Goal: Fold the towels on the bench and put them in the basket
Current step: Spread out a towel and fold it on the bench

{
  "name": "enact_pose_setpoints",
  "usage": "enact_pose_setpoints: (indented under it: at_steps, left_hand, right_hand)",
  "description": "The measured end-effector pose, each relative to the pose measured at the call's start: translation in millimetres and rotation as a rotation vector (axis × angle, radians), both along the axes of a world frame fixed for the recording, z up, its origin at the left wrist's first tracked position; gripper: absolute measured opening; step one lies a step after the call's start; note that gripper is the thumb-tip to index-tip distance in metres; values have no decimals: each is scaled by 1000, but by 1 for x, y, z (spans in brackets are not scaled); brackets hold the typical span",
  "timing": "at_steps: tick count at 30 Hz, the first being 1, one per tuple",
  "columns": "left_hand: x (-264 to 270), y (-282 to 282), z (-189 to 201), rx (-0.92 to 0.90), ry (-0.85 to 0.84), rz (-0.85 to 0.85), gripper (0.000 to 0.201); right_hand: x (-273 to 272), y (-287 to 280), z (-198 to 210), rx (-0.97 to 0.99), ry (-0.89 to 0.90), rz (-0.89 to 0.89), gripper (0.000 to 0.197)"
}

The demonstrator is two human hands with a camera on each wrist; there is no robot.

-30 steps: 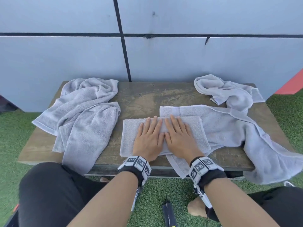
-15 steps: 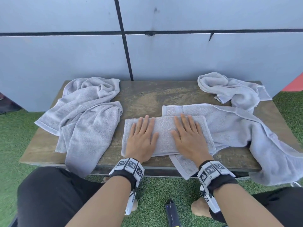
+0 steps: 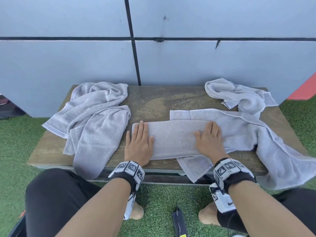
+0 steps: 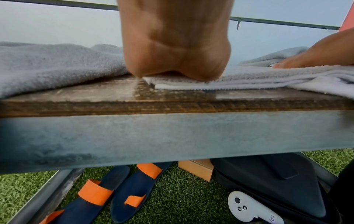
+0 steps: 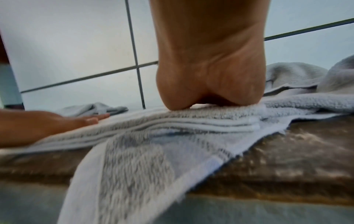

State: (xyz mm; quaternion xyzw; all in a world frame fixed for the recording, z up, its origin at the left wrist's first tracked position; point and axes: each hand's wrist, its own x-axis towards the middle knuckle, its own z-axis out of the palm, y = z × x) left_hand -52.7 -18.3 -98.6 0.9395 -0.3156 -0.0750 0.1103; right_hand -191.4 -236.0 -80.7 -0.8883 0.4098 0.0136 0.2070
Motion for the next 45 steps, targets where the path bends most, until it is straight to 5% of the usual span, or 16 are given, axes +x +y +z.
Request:
enact_pose_setpoints:
  at_steps: [3,11,16,21,24,28,31,34,37,40,45]
  left_hand:
    - [0,-1,2,38,26,11,62]
    - [-2,-4,11,137,31,17,66]
    - [-14,1,34,170,-168,99,61]
    - [-13,17,50,272,13,240,77]
    - [-10,28,49,215,121,263,82]
    - [-8,46,50,57,321,27,51]
    - [-4,59,55,85,450,-159,49]
    - [-4,69,60,199,522,-276,85]
    - [-11,73,61,269,392,-327,108]
    - [-15,76,52,185,242,-328,92]
    - [-18,82,49,50,229,-301,51]
  right_hand:
    - [-3,-9,14,-29,-6,-82,71]
    - [5,-19,43,23,-214,-47,13]
    - [37,-18,84,-8,-423,59,18]
    - [110,0,112,9,-557,328,31]
    - [125,19,106,-14,-495,452,28]
    - [104,37,65,88,-159,559,15]
    - [74,51,41,64,-15,592,20]
    - [50,62,33,105,-114,586,33]
    - [34,68,34,128,-75,642,55]
    - [22,75,34,119,-19,664,71]
    - [3,81,18,32,71,723,87]
